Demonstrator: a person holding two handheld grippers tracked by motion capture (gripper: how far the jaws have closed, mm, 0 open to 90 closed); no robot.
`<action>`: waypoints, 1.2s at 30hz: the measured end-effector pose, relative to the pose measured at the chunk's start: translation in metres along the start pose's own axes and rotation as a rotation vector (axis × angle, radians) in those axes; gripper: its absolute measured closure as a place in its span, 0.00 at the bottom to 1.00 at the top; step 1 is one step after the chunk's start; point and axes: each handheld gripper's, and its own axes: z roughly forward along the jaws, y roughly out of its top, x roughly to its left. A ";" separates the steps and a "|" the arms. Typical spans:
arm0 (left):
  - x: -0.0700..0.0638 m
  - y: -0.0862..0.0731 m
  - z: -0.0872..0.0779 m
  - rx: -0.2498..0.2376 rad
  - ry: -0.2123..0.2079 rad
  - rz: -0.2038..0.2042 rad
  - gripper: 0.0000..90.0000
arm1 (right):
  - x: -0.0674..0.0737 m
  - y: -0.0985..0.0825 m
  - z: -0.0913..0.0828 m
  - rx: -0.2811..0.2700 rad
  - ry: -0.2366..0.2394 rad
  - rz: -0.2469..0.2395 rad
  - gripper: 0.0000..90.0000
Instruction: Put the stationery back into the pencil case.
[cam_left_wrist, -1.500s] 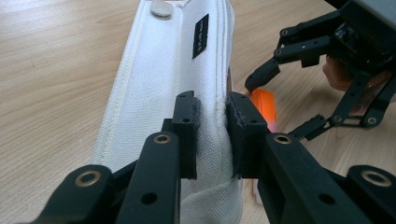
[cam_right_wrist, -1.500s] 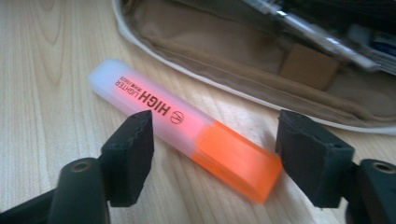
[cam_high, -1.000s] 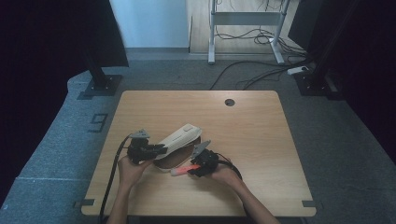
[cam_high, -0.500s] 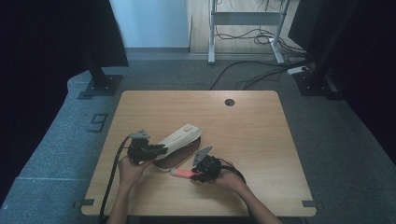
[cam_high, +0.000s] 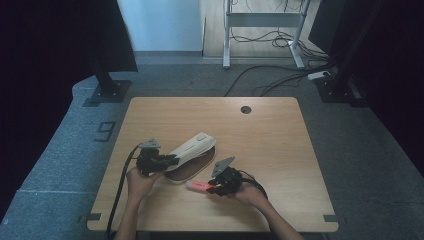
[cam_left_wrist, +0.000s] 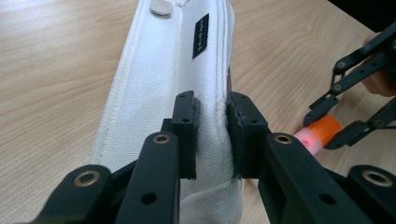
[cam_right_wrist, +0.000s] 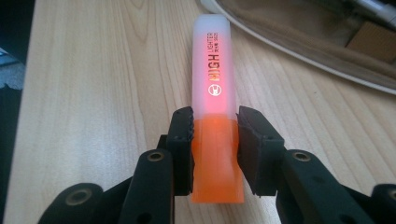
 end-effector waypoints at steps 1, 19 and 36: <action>0.000 0.000 0.000 0.000 0.001 -0.001 0.82 | 0.001 0.000 -0.002 -0.004 -0.002 0.000 0.73; -0.001 0.001 -0.002 -0.028 0.013 -0.006 0.85 | -0.021 0.008 -0.020 -0.047 -0.109 0.063 0.73; -0.002 0.001 -0.003 -0.043 0.018 -0.004 0.85 | -0.047 0.024 -0.017 -0.009 -0.182 0.096 0.73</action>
